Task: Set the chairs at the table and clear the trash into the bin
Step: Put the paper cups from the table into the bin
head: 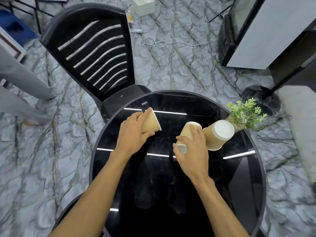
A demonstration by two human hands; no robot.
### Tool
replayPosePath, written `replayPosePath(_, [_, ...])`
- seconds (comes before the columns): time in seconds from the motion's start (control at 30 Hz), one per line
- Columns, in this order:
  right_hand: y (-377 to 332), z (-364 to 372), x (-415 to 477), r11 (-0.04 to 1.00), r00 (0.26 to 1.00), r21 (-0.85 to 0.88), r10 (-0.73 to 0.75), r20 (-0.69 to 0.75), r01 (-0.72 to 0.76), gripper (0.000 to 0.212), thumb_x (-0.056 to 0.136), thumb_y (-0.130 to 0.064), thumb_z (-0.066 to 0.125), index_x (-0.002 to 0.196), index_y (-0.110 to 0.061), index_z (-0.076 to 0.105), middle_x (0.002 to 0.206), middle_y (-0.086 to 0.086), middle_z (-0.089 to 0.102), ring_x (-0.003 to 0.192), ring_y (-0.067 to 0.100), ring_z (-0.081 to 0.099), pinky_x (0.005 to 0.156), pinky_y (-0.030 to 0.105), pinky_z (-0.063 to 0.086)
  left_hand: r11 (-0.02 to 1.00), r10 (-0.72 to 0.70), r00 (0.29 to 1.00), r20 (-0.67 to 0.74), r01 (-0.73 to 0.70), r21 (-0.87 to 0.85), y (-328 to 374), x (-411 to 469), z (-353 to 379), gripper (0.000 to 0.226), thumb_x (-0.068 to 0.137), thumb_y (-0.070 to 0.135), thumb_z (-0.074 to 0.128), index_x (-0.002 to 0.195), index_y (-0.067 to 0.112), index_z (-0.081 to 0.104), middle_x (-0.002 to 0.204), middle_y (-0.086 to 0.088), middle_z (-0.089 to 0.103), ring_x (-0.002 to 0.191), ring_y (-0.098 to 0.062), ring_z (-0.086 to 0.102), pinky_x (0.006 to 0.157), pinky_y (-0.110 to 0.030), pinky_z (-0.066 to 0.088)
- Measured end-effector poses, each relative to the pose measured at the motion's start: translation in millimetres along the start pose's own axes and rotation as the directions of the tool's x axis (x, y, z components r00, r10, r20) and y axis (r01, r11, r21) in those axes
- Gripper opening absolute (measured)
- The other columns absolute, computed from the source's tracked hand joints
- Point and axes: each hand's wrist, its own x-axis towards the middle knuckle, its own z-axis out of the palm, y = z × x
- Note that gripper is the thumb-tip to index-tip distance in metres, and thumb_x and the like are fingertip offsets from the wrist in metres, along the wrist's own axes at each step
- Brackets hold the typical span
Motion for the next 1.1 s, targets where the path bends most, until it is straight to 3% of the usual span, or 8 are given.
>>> replayPosePath(0.33, [-26.8,-32.9,-48.4,0.981,0.975,0.062,-0.192,0.117,0.185,0.024,0.085,-0.033,0.07,0.106,-0.022,0.074,0.15,0.003,0.042,0.146,0.018,0.021,0.101,0.034,0.035,0.982,-0.173,0.98,-0.096,0.164,-0.094,8.9,-139.9,-39.2,0.086,0.08,0.055,0.066,0.151,0.045,0.019,0.148,0.002,0.043,0.131,-0.02,0.044,0.108,-0.045,0.038])
replayPosePath(0.5, [-53.1,-33.9,-96.7,0.942,0.92,0.147,-0.329,0.213,0.303,0.026,0.085,-0.035,0.07,0.109,-0.025,0.072,0.152,-0.001,0.039,0.147,0.013,0.018,0.101,0.034,0.036,0.947,-0.314,0.931,-0.187,0.293,-0.133,12.1,-237.2,-55.2,0.084,0.081,0.053,0.068,0.15,0.045,0.022,0.145,0.006,0.047,0.127,-0.017,0.048,0.105,-0.038,0.04])
replayPosePath(0.77, [-113.1,3.1,-178.0,0.836,0.748,0.283,-0.547,0.376,0.469,0.025,0.085,-0.037,0.069,0.108,-0.026,0.071,0.151,-0.004,0.039,0.147,0.013,0.018,0.104,0.037,0.039,0.801,-0.598,0.764,-0.241,0.559,-0.215,-10.3,-379.8,-63.8,0.084,0.077,0.061,0.064,0.15,0.042,0.026,0.145,0.007,0.049,0.127,-0.018,0.05,0.097,-0.038,0.043])
replayPosePath(0.87, [-136.4,24.1,-205.5,0.797,0.672,0.34,-0.604,0.429,0.499,0.026,0.085,-0.036,0.07,0.109,-0.026,0.071,0.153,-0.002,0.039,0.147,0.013,0.019,0.107,0.033,0.033,0.736,-0.678,0.69,-0.256,0.635,-0.235,-22.8,-420.5,-65.6,0.087,0.074,0.071,0.052,0.151,0.037,0.028,0.147,0.005,0.048,0.13,-0.019,0.048,0.099,-0.038,0.042])
replayPosePath(1.0, [-158.2,54.2,-238.8,0.755,0.587,0.399,-0.656,0.474,0.521,0.03,0.085,-0.035,0.071,0.113,-0.027,0.07,0.152,0.0,0.04,0.147,0.015,0.021,0.111,0.036,0.032,0.635,-0.772,0.579,-0.264,0.72,-0.279,-43.4,-460.5,-57.8,0.081,0.084,0.063,0.057,0.153,0.036,0.023,0.145,0.004,0.048,0.128,-0.018,0.048,0.095,-0.035,0.04])
replayPosePath(1.1, [-163.3,83.4,-255.7,0.755,0.547,0.402,-0.654,0.522,0.518,0.033,0.086,-0.035,0.069,0.118,-0.027,0.067,0.155,0.003,0.036,0.148,0.017,0.019,0.114,0.032,0.023,0.583,-0.812,0.535,-0.233,0.756,-0.298,-64.7,-480.2,-40.9,0.083,0.084,0.068,0.052,0.153,0.038,0.018,0.145,0.004,0.048,0.125,-0.017,0.048,0.094,-0.035,0.042])
